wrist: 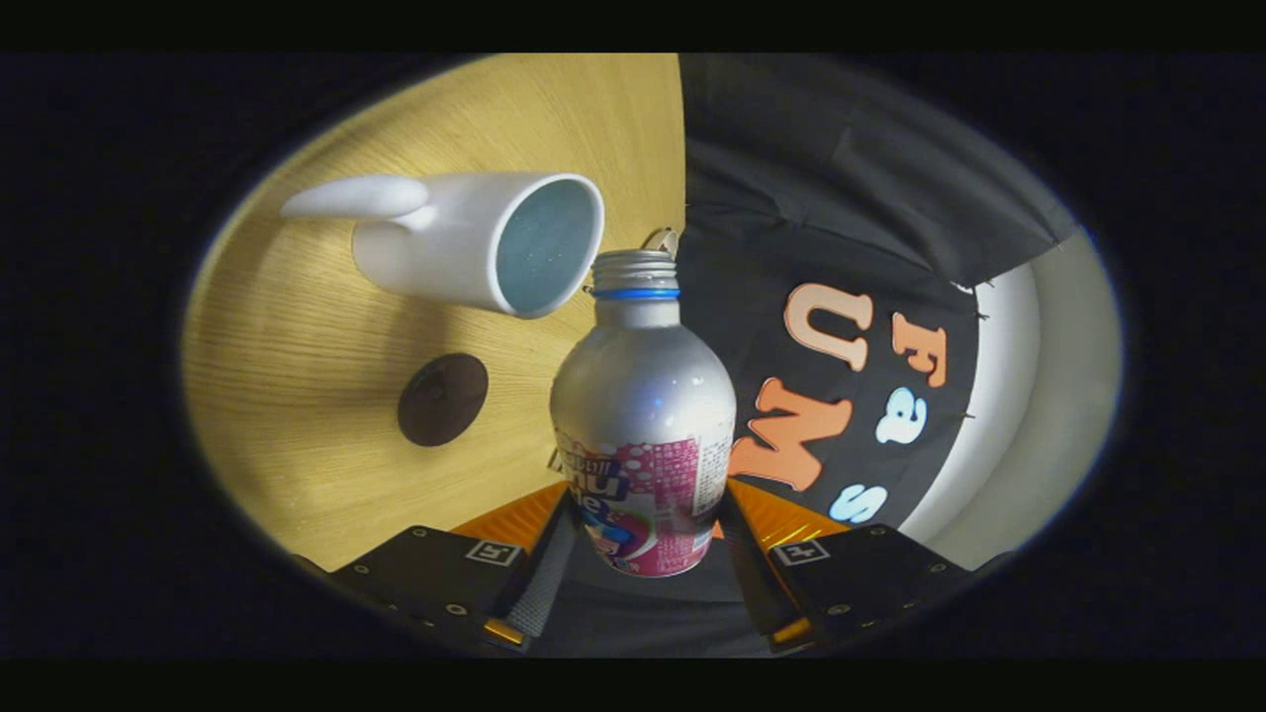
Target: Take the bottle from table, then pour the juice into the cup, finally place the bottle on the coaster
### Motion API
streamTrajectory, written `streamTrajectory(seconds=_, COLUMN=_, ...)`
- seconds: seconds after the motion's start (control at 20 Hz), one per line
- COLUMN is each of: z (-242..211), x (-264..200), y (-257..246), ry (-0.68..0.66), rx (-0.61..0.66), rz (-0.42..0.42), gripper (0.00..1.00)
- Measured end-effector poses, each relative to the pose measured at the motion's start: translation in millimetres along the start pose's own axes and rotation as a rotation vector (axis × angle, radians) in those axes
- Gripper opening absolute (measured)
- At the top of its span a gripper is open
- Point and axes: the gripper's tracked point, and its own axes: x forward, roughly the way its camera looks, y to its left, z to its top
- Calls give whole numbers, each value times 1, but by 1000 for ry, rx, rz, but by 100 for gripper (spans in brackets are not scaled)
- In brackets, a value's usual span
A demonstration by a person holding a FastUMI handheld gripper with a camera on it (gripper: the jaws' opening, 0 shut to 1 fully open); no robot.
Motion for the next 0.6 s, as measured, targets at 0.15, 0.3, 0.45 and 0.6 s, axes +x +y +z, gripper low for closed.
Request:
streamTrajectory(seconds=0.15, z=0, x=1, y=19, ry=-1, rx=166, rz=71, gripper=77)
streamTrajectory(seconds=0.3, z=4, x=-8, y=26, ry=-8, rx=297, rz=110, gripper=77)
streamTrajectory(seconds=0.45, z=8, x=-7, y=34, ry=-9, rx=430, rz=153, gripper=77)
streamTrajectory(seconds=0.6, z=10, x=-6, y=40, ry=-14, rx=596, rz=190, gripper=77)
